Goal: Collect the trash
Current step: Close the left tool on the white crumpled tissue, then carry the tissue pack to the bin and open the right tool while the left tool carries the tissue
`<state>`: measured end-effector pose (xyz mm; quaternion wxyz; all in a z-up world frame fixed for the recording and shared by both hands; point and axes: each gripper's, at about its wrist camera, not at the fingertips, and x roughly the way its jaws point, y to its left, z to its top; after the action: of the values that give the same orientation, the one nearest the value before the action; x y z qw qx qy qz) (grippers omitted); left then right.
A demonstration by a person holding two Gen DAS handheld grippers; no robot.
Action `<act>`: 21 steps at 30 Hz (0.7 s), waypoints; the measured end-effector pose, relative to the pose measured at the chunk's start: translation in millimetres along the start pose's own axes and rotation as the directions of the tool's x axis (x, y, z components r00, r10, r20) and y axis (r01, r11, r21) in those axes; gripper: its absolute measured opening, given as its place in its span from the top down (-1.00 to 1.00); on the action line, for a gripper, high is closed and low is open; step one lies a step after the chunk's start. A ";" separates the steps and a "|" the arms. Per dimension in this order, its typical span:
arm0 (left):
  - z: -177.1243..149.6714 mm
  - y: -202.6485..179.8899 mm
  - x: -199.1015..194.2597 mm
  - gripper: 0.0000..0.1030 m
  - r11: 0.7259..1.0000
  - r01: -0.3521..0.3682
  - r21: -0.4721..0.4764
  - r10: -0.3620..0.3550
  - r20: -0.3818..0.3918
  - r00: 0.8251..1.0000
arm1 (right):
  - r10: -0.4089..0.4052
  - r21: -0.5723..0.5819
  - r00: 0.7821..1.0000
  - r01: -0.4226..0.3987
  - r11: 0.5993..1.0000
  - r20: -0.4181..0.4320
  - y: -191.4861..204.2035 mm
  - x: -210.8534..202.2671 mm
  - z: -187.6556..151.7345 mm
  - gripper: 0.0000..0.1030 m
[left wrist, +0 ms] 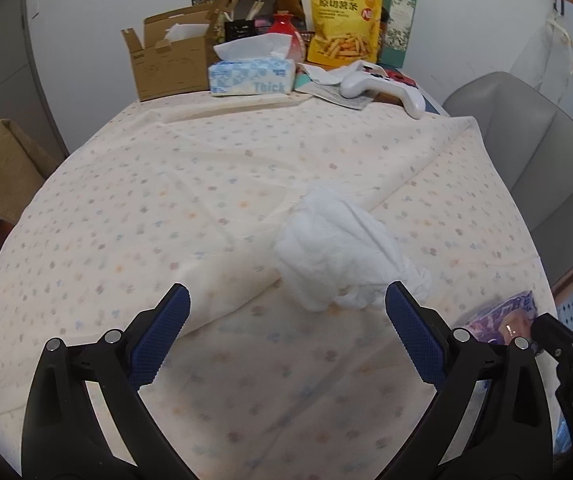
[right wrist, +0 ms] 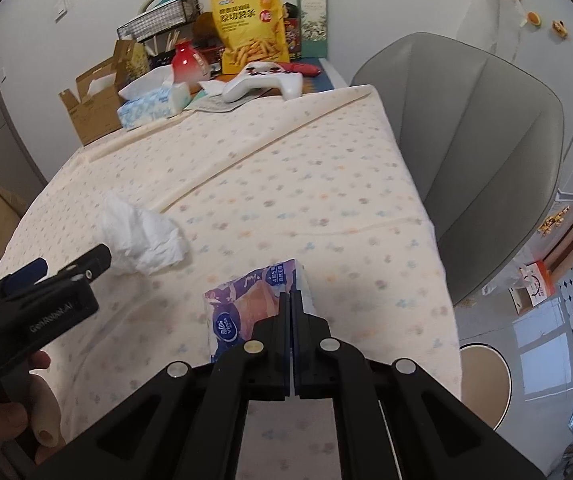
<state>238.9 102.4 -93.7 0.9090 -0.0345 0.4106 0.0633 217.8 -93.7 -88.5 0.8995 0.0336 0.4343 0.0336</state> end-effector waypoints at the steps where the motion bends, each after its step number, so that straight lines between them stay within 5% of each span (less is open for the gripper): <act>1: 1.6 -4.9 3.2 -0.89 1.000 0.000 0.009 0.000 -0.003 1.000 | -0.002 0.006 1.000 0.002 1.000 0.000 -3.1 1.3 1.7 0.96; 9: 6.9 -28.0 25.1 -0.79 0.999 0.001 0.046 0.000 -0.026 1.000 | -0.003 0.045 1.000 0.003 0.999 -0.003 -25.0 9.4 8.2 0.96; 12: 6.1 -30.4 33.1 0.19 0.999 0.028 0.035 -0.026 -0.069 0.997 | 0.007 0.043 1.000 -0.007 0.999 -0.003 -25.5 9.2 8.0 0.96; 13: 4.1 -31.4 37.6 0.70 0.998 0.044 0.032 -0.041 -0.098 0.994 | 0.009 0.043 1.000 -0.009 0.999 -0.002 -25.3 8.9 7.6 0.97; 21: -1.2 -32.8 7.9 0.79 0.999 0.036 0.038 -0.034 -0.041 0.999 | 0.015 0.042 0.999 -0.016 0.999 0.030 -25.0 -12.8 2.6 0.96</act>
<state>247.9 70.5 -100.1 0.9020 -0.0254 0.4293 0.0387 212.7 -119.7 -79.1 0.9047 0.0567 0.4211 0.0310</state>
